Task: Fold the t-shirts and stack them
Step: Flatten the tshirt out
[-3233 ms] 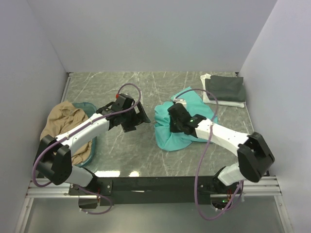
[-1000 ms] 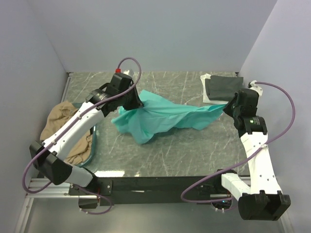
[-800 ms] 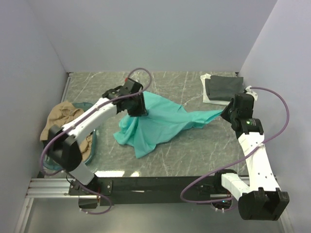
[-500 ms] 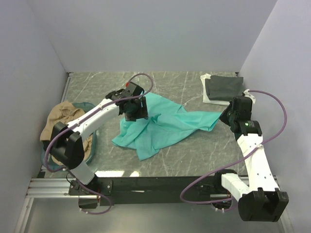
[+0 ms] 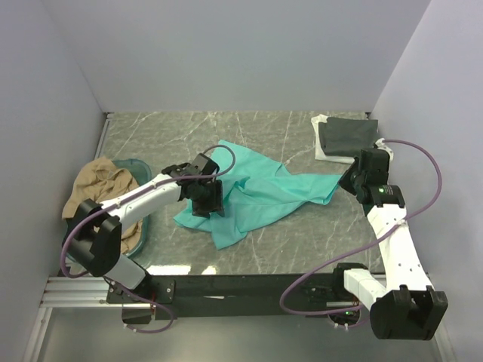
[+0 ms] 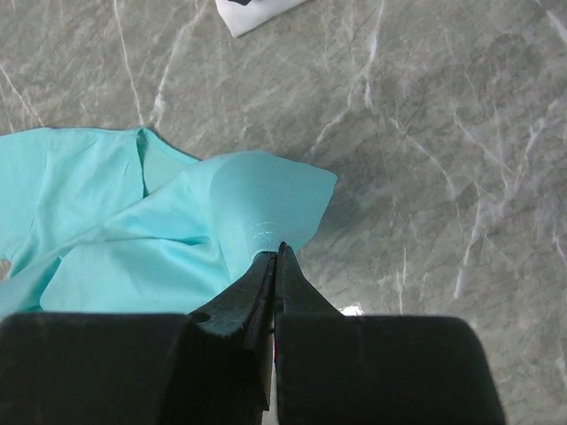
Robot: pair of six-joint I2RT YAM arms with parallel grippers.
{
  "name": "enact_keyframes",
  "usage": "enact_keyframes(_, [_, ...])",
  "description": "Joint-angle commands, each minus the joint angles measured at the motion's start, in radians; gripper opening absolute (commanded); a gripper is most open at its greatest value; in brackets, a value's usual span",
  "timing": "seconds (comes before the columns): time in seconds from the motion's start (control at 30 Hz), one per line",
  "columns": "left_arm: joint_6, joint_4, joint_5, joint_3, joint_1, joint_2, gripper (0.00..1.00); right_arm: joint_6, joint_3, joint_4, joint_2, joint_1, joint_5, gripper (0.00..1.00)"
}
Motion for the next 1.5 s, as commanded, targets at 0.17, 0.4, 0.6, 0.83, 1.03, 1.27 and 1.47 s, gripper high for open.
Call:
enact_keyframes(0.17, [0.047,0.042,0.061,-0.013,-0.004,0.109,0.57,0.009,-0.001,0.040,-0.003,-0.002,-0.006,0.00])
enact_keyframes(0.4, [0.073,0.002,-0.108,0.044,0.000,0.153,0.55,0.007,-0.031,0.057,-0.025,-0.002,0.014,0.00])
enact_keyframes(0.6, [0.084,0.019,-0.272,0.058,0.036,0.146,0.56,-0.006,-0.053,0.075,-0.014,-0.002,0.011,0.00])
enact_keyframes(0.83, [0.099,0.044,-0.326,0.087,0.099,0.127,0.58,-0.023,-0.024,0.066,0.020,-0.002,0.007,0.00])
enact_keyframes(1.03, [0.154,0.077,-0.347,0.121,0.199,0.192,0.59,-0.003,-0.033,0.071,0.013,-0.002,-0.022,0.00])
enact_keyframes(1.27, [0.167,0.050,-0.312,0.250,0.250,0.210,0.62,-0.017,-0.030,0.034,-0.019,-0.002,0.010,0.00])
enact_keyframes(1.47, [0.096,0.117,-0.159,0.175,0.221,0.189,0.61,0.009,-0.079,0.029,-0.068,-0.002,0.002,0.00])
